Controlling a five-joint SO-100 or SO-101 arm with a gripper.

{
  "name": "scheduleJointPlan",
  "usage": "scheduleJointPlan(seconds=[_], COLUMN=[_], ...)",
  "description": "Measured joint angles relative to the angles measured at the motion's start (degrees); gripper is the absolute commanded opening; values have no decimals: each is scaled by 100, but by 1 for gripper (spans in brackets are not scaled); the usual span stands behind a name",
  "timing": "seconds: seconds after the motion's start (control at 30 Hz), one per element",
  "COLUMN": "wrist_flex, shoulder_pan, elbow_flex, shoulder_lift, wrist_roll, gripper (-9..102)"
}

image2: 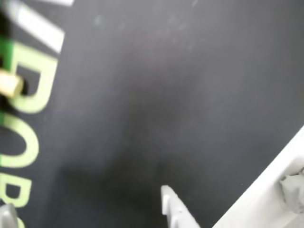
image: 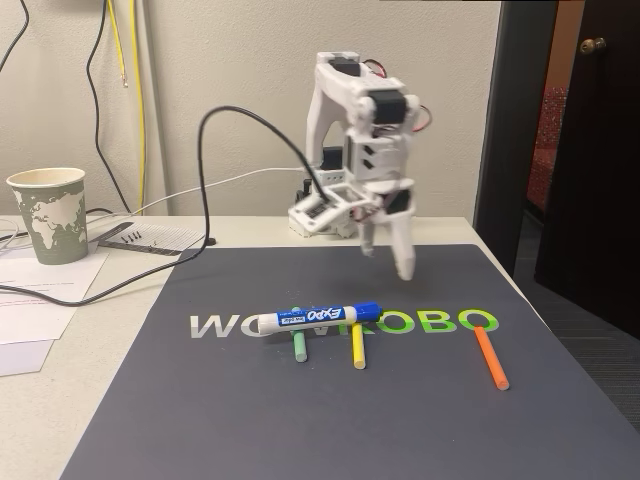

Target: Pick up the blue marker.

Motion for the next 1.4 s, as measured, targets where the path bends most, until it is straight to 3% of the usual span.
scheduleJointPlan(seconds=[0.4, 0.73, 1.07, 1.4], wrist_flex=[97, -334, -1415, -1942], shoulder_pan=[1046, 1591, 1564, 1371], elbow_flex=[0, 0, 114, 132], shoulder_lift=[211, 334, 325, -26], wrist_roll=[-404, -422, -176, 141], gripper=[34, 27, 30, 36])
